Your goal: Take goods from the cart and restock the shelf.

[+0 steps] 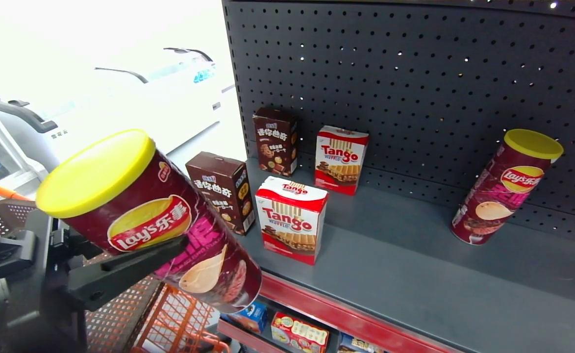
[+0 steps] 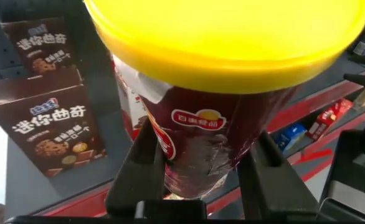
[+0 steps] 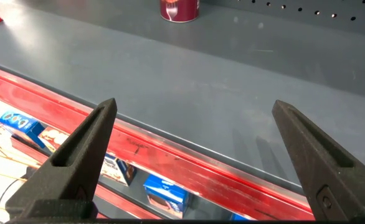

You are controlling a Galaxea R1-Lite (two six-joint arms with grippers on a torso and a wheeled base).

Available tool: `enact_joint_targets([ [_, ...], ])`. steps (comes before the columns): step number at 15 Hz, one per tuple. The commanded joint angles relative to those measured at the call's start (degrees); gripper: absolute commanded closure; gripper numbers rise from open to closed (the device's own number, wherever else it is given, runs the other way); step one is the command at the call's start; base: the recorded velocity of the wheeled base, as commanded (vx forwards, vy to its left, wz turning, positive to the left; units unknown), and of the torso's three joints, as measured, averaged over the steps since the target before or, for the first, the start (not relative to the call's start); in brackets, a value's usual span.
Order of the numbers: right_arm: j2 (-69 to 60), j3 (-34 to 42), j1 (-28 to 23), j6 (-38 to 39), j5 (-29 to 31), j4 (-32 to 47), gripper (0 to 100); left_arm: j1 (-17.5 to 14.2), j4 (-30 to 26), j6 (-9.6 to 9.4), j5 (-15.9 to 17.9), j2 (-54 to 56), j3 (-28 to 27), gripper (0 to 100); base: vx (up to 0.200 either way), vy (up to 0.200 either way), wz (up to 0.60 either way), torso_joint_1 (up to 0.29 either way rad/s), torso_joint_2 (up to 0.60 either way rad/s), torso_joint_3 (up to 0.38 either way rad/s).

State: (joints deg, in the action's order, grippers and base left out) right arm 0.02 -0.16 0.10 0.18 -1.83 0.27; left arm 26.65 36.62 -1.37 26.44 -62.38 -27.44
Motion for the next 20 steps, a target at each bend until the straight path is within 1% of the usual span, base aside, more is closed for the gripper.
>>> enact_joint_targets([
  [1,-0.02,-0.02,-0.01,-0.01,-0.02,0.00,0,1.04,0.03,-0.30,-0.07,-1.96,-0.24,100,0.000,0.000,0.00,0.000,0.00,0.000],
  [3,-0.02,-0.02,-0.01,-0.01,-0.02,0.00,0,2.36,0.03,-0.74,-0.07,-3.01,-0.24,100,0.000,0.000,0.00,0.000,0.00,0.000],
  [6,-0.02,-0.02,-0.01,-0.01,-0.11,0.00,0,3.06,0.03,-0.92,0.01,-3.45,-0.42,100,0.000,0.000,0.00,0.000,0.00,0.000],
  [11,-0.02,-0.02,-0.01,-0.09,-0.11,0.00,0,3.06,0.38,-1.18,-0.07,-5.82,-1.91,100,0.000,0.000,0.00,0.000,0.00,0.000],
  [15,-0.02,-0.02,-0.01,-0.09,-0.11,0.00,0,3.06,0.38,-1.54,-0.07,-6.09,-2.00,100,0.000,0.000,0.00,0.000,0.00,0.000],
  [20,-0.02,-0.02,-0.01,-0.01,-0.11,0.00,0,3.06,0.38,-1.54,0.01,-6.09,-1.91,100,0.000,0.000,-0.60,0.000,0.00,0.004],
])
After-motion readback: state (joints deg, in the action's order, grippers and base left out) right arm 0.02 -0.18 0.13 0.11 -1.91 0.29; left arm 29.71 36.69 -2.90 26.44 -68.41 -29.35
